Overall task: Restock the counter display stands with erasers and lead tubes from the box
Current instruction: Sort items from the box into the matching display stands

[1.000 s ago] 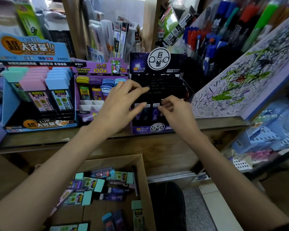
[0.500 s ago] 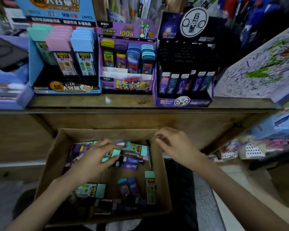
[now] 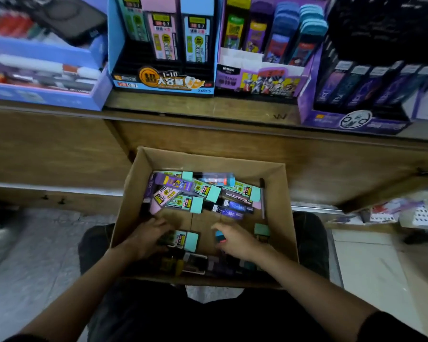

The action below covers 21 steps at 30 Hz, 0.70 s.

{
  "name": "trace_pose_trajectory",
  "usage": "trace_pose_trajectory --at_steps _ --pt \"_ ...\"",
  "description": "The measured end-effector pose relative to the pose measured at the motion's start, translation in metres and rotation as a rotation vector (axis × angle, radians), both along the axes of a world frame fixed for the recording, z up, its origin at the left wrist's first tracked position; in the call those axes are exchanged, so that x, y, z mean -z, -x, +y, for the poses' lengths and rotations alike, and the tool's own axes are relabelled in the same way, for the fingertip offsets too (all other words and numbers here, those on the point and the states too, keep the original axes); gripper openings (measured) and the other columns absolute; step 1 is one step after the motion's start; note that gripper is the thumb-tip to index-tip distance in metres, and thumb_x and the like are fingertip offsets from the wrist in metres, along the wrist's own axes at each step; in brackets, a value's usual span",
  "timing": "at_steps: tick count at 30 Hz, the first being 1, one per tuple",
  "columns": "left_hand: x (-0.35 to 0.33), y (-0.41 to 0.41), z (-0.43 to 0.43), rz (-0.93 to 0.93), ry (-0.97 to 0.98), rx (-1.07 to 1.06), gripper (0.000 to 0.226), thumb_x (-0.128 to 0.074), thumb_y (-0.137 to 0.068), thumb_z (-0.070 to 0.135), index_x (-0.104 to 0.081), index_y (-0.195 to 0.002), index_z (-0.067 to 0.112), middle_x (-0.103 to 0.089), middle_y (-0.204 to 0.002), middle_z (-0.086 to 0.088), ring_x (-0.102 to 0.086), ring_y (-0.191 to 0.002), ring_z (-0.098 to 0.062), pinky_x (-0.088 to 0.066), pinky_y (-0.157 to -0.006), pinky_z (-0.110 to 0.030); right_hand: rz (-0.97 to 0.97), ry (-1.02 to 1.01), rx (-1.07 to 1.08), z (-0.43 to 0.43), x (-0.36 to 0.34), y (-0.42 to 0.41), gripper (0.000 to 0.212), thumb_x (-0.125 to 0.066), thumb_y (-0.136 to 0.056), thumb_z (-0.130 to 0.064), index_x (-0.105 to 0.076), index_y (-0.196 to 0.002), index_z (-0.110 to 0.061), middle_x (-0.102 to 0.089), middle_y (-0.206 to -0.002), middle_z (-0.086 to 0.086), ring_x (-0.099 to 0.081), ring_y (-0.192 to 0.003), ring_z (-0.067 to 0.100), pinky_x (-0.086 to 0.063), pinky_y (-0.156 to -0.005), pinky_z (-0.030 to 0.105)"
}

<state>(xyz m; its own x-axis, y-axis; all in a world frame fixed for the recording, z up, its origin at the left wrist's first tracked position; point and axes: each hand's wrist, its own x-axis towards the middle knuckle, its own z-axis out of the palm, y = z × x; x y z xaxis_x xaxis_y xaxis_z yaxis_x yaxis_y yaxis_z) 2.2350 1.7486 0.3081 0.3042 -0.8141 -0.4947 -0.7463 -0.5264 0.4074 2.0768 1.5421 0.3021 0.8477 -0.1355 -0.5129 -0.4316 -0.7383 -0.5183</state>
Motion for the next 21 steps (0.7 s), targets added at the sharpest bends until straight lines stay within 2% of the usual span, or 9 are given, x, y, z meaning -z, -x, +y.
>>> trace_pose_trajectory --at_steps 2,4,9,12,16,19,21 --pt "0.006 0.0 -0.004 -0.061 0.024 0.011 0.062 -0.061 -0.087 0.037 -0.034 -0.142 0.026 -0.024 -0.153 0.002 -0.022 -0.141 -0.017 -0.023 -0.113 -0.034 0.017 0.212 -0.024 0.003 0.007 -0.003 0.052 -0.061 -0.085 -0.021 -0.042 -0.133 -0.016 -0.04 -0.137 0.007 -0.037 -0.127 0.027 -0.036 -0.101 0.039" --pt "0.012 0.0 -0.008 -0.094 0.039 0.017 0.063 -0.063 -0.086 0.037 -0.036 -0.141 0.026 -0.023 -0.152 0.002 -0.018 -0.142 -0.016 -0.023 -0.113 -0.033 0.062 0.3 -0.005 0.001 0.011 -0.002 0.06 -0.063 -0.085 -0.026 -0.037 -0.137 -0.016 -0.033 -0.14 0.006 -0.031 -0.129 0.028 -0.035 -0.104 0.042" --pt "0.019 -0.001 -0.014 -0.1 0.057 -0.002 0.063 -0.068 -0.081 0.034 -0.039 -0.136 0.021 -0.027 -0.149 -0.001 -0.021 -0.139 -0.017 -0.028 -0.111 -0.035 0.065 0.188 -0.06 -0.015 0.018 0.008 0.053 -0.06 -0.088 -0.032 -0.039 -0.135 -0.017 -0.035 -0.137 0.006 -0.03 -0.128 0.025 -0.036 -0.103 0.039" --pt "0.022 0.002 -0.014 -0.047 0.098 -0.065 0.069 -0.069 -0.082 0.027 -0.035 -0.141 0.018 -0.023 -0.151 -0.002 -0.025 -0.138 -0.02 -0.029 -0.113 -0.035 0.055 0.181 -0.05 -0.02 0.022 0.014 0.049 -0.061 -0.088 -0.031 -0.04 -0.13 -0.018 -0.037 -0.133 0.005 -0.033 -0.123 0.024 -0.036 -0.101 0.038" --pt "0.02 0.005 -0.014 0.023 0.125 -0.143 0.069 -0.069 -0.083 0.021 -0.034 -0.143 0.017 -0.021 -0.152 -0.003 -0.027 -0.138 -0.022 -0.03 -0.113 -0.034 0.045 0.113 -0.007 -0.027 0.02 0.01 0.038 -0.067 -0.083 -0.026 -0.046 -0.113 -0.02 -0.046 -0.124 0.002 -0.039 -0.115 0.021 -0.039 -0.092 0.035" --pt "0.018 0.005 -0.016 0.12 0.163 -0.223 0.045 -0.066 -0.085 0.016 -0.049 -0.126 0.013 -0.037 -0.142 -0.004 -0.038 -0.131 -0.021 -0.037 -0.108 -0.036 0.099 -0.023 0.062 -0.036 0.014 0.004 0.031 -0.07 -0.081 -0.021 -0.049 -0.103 -0.017 -0.053 -0.111 0.001 -0.049 -0.103 0.017 -0.046 -0.081 0.03" --pt "0.017 0.005 -0.017 0.158 0.168 -0.238 0.022 -0.062 -0.087 0.013 -0.05 -0.105 0.018 -0.05 -0.121 -0.003 -0.05 -0.116 -0.021 -0.045 -0.096 -0.036 0.183 -0.163 0.134 -0.042 0.011 0.002 0.029 -0.07 -0.082 -0.018 -0.05 -0.102 -0.016 -0.054 -0.106 0.001 -0.054 -0.097 0.016 -0.048 -0.077 0.028"
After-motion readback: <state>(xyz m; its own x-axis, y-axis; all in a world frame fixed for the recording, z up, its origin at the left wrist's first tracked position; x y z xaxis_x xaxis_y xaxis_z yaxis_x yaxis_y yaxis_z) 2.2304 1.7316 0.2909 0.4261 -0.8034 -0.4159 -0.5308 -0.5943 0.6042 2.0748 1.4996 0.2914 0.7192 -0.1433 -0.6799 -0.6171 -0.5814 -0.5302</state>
